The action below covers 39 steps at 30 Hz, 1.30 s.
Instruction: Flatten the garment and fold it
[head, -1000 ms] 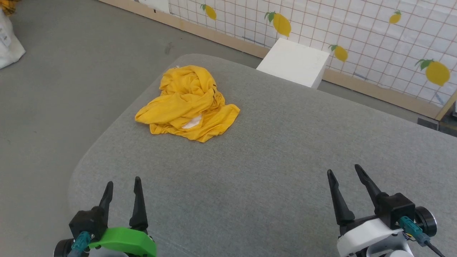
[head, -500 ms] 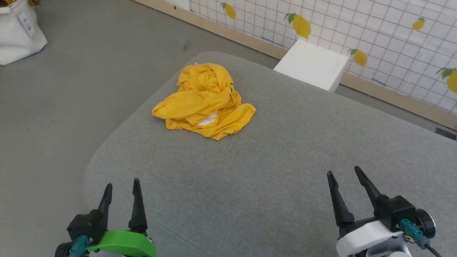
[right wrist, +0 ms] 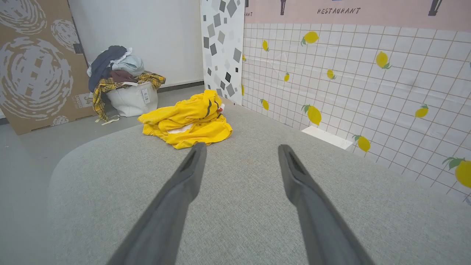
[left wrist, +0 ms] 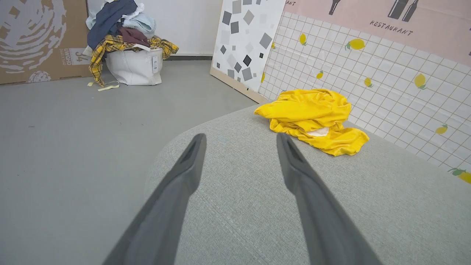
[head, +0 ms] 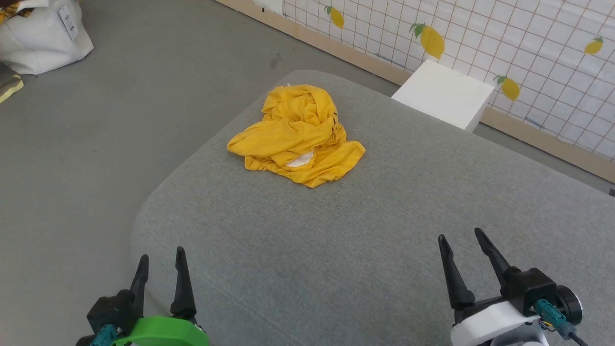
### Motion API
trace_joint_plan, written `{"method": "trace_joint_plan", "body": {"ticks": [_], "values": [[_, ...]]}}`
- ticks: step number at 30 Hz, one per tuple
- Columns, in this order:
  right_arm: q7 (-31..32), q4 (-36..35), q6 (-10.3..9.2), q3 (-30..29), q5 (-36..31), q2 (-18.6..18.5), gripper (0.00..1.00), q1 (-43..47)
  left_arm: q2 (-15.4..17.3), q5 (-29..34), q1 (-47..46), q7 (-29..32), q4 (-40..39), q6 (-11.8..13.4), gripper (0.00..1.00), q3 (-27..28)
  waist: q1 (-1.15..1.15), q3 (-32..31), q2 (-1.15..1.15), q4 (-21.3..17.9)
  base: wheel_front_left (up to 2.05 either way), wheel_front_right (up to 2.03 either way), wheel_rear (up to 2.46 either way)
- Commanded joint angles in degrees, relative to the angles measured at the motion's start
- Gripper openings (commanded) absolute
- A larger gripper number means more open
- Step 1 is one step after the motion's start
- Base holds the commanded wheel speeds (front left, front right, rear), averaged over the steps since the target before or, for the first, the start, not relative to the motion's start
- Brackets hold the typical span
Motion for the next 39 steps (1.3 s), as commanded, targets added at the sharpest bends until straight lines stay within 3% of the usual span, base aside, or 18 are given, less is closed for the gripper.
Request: {"method": "trace_joint_plan", "body": {"ticks": [1, 6, 9, 16, 23, 29, 39], "values": [[-0.34, 0.17, -0.10, -0.15, 0.29, 0.02, 1.00, 0.10, -0.32, 0.24, 0.79, -0.45, -0.04, -0.24, 1.00, 0.06, 0.00, -0.03, 0.00, -0.02, 0.00, 0.00, 0.00], [-0.34, -0.03, -0.10, -0.39, 0.18, 0.02, 1.00, -0.02, -0.31, 0.92, 0.27, -0.45, -0.03, -1.18, 1.00, -0.42, 0.00, 0.32, 0.00, 0.04, 0.00, 0.00, 0.00], [-0.34, -0.72, -0.10, -1.77, -0.53, 0.02, 1.00, -0.26, 0.25, 0.94, -4.18, -0.45, -0.43, -3.98, 1.00, -0.88, 0.00, 1.45, 0.00, 0.14, 0.00, 0.00, 0.00], [0.63, -3.72, -0.10, -4.15, -3.27, 0.02, 1.00, -1.55, 6.13, 0.80, -18.41, 4.37, -3.64, -7.17, 1.00, -5.04, 0.00, 5.51, 0.00, -0.31, 0.00, 0.00, 0.00], [5.23, -10.77, -0.10, -3.71, -7.62, 0.02, 1.00, -4.86, 10.91, -3.68, -36.00, 12.98, -4.04, -7.92, 1.00, -8.56, 0.00, 14.24, 0.00, -2.88, 0.00, 0.00, 0.00], [9.76, -16.98, -0.10, -1.56, -11.13, 0.02, 1.00, -8.13, 16.02, -8.58, -49.31, 15.64, 0.80, -8.02, 1.00, -12.76, 0.00, 22.03, 0.00, -5.91, 0.00, 0.00, 0.00], [14.10, -25.45, -0.10, 0.53, -12.96, -0.32, 1.00, -11.84, 23.42, -15.09, -62.44, 19.78, 10.65, -8.03, 1.00, -21.54, 0.00, 31.02, 0.00, -11.46, 0.00, 0.00, 0.00]]}}
